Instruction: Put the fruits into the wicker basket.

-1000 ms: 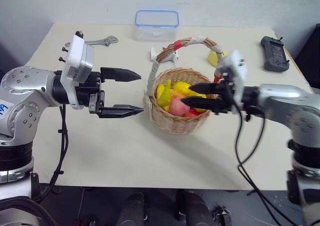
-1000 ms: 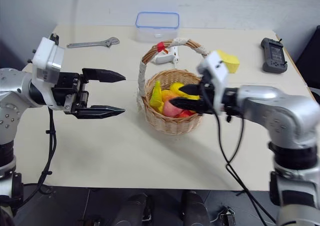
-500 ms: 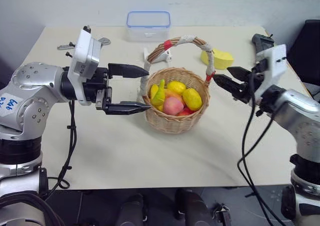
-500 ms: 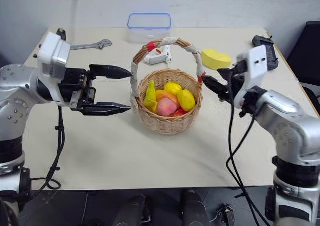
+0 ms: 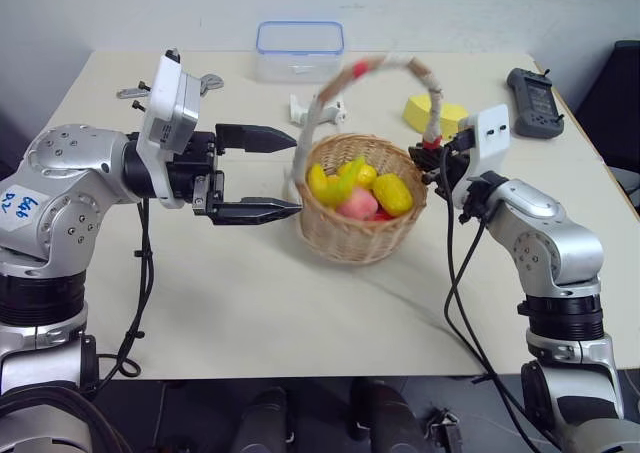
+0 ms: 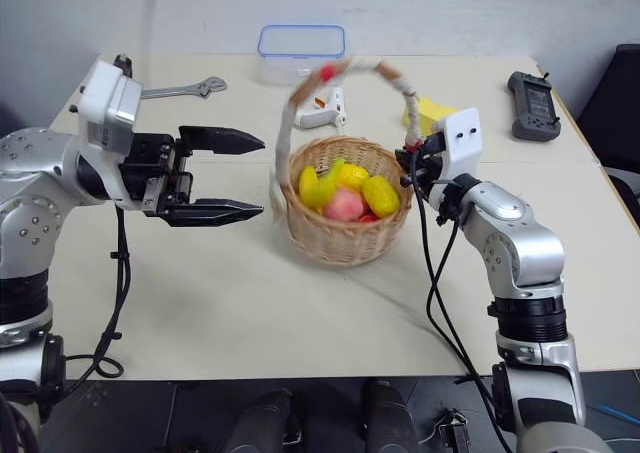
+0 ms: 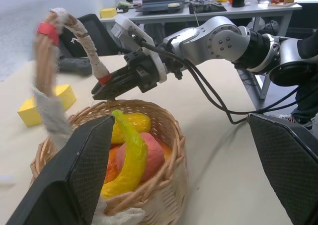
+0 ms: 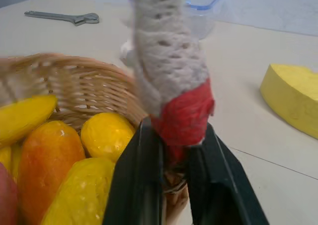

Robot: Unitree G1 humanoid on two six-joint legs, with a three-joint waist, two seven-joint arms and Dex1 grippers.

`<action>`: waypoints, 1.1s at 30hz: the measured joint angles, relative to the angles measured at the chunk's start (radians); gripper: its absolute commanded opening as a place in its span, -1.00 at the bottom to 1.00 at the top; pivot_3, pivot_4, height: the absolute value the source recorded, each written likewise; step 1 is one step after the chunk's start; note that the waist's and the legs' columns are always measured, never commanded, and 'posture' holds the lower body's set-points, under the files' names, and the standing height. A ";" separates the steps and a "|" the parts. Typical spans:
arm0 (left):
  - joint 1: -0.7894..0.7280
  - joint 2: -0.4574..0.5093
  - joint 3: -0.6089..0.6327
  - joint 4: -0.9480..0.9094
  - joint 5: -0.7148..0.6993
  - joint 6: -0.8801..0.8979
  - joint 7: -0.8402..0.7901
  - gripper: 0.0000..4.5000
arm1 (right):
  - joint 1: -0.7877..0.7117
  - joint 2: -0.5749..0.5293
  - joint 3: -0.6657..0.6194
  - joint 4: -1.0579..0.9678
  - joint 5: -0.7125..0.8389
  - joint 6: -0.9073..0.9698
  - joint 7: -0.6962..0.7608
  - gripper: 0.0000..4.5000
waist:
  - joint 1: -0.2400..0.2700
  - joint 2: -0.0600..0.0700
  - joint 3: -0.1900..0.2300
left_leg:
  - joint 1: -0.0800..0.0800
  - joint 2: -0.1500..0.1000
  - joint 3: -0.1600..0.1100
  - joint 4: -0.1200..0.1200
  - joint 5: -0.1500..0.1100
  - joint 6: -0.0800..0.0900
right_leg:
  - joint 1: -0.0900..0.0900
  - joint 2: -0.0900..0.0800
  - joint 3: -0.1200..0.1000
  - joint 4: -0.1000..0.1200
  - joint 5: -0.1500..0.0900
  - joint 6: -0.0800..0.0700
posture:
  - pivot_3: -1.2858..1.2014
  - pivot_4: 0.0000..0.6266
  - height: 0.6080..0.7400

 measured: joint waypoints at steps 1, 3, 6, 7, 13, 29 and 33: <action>0.000 -0.004 0.000 0.000 0.000 -0.001 0.001 1.00 | 0.000 0.000 -0.001 0.000 -0.001 0.000 0.000 -0.90 | 0.000 0.000 0.000 | 0.000 0.000 0.000 0.000 0.000 0.000 | 0.000 0.000 0.000 0.000 0.000 0.000 | 0.03 -0.52 1.00; 0.000 -0.015 0.000 0.000 -0.001 -0.003 0.005 1.00 | 0.006 -0.004 -0.016 -0.007 -0.002 0.000 0.000 -0.90 | 0.000 0.000 0.000 | 0.000 0.000 0.000 0.000 0.000 0.000 | 0.000 0.000 0.000 0.000 0.000 0.000 | 0.03 -0.52 1.00; -0.003 -0.025 0.000 0.001 -0.002 -0.003 0.010 1.00 | 0.022 -0.046 -0.060 -0.036 -0.011 -0.006 -0.001 -0.90 | 0.005 0.000 0.000 | 0.000 -0.001 0.000 0.000 0.000 0.000 | 0.000 -0.001 0.000 0.000 0.000 0.000 | 0.03 -0.52 1.00; -0.004 -0.031 0.000 0.001 -0.004 -0.003 0.010 1.00 | 0.035 -0.068 -0.087 -0.048 -0.015 -0.012 -0.002 -0.90 | 0.009 0.000 0.000 | 0.000 -0.001 -0.001 0.000 0.000 0.000 | 0.000 -0.001 0.000 0.000 0.000 0.000 | 0.03 -0.52 1.00; -0.013 -0.059 -0.005 0.019 -0.002 -0.012 0.007 1.00 | 0.237 -0.246 -0.391 -0.103 -0.022 -0.018 0.011 -0.90 | 0.031 0.000 0.000 | -0.001 -0.001 0.000 0.000 0.000 0.001 | 0.001 -0.001 -0.001 -0.002 0.000 0.000 | 0.03 -0.52 1.00; -0.046 -0.136 -0.071 0.136 0.037 -0.056 -0.060 1.00 | 0.626 -0.153 -0.714 -0.173 0.040 -0.086 0.005 0.52 | 0.016 0.003 -0.001 | 0.004 0.000 0.003 -0.001 0.000 0.001 | 0.002 0.000 0.003 0.001 0.000 0.000 | 0.03 -0.52 1.00; -0.053 -0.132 -0.070 0.175 0.050 -0.071 -0.088 1.00 | 0.835 -0.335 -0.974 -0.212 0.152 0.036 0.183 0.99 | 0.034 0.005 -0.002 | 0.004 -0.002 0.003 0.000 -0.001 0.003 | 0.004 0.000 0.003 -0.003 0.001 0.002 | 0.03 -0.52 1.00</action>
